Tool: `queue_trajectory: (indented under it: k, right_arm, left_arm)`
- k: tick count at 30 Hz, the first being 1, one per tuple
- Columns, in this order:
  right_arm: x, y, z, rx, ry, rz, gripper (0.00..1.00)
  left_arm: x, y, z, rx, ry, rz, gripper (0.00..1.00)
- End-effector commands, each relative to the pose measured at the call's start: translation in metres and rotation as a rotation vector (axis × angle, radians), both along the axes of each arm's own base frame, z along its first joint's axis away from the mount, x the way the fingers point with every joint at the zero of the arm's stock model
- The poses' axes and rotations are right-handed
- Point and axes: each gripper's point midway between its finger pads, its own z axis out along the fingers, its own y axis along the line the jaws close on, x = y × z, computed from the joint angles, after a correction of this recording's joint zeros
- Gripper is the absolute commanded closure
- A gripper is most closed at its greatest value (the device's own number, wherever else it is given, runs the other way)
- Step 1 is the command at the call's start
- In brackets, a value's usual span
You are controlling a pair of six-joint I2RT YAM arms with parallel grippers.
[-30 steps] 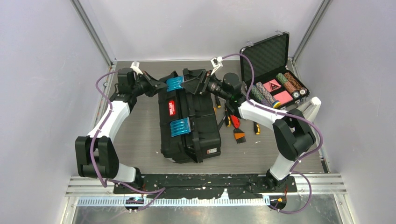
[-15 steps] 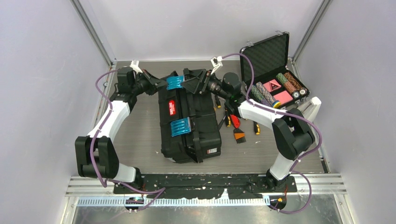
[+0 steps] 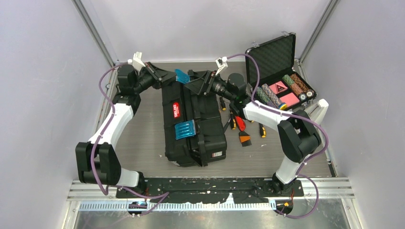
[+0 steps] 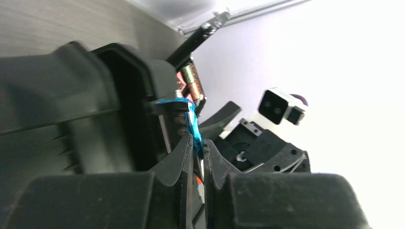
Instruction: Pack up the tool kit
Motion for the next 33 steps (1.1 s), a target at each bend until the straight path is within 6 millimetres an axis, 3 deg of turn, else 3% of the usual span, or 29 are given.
queue_trajectory:
  k: [1, 9, 12, 20, 25, 33]
  right_arm:
    - [-0.03, 0.027, -0.027, -0.04, 0.1, 0.14, 0.17]
    - [-0.031, 0.028, -0.025, -0.034, 0.101, 0.146, 0.17]
    - [-0.032, 0.028, -0.022, -0.023, 0.094, 0.145, 0.17]
    - [-0.018, 0.011, -0.018, -0.11, 0.034, 0.015, 0.19]
    - [-0.002, -0.008, -0.02, -0.317, -0.024, -0.111, 0.25]
    - [0.016, -0.032, 0.006, -0.52, -0.219, -0.322, 0.29]
  left_arm:
    - [-0.029, -0.037, 0.029, -0.029, -0.077, -0.189, 0.88]
    - [-0.019, -0.041, -0.026, 0.036, 0.053, -0.177, 0.88]
    - [-0.017, -0.04, -0.036, 0.047, 0.076, -0.172, 0.79]
    - [-0.015, -0.046, -0.038, 0.055, 0.08, -0.178, 0.5]
    - [-0.014, -0.047, -0.037, 0.053, 0.078, -0.18, 0.5]
    - [-0.013, -0.048, -0.037, 0.055, 0.081, -0.179, 0.51]
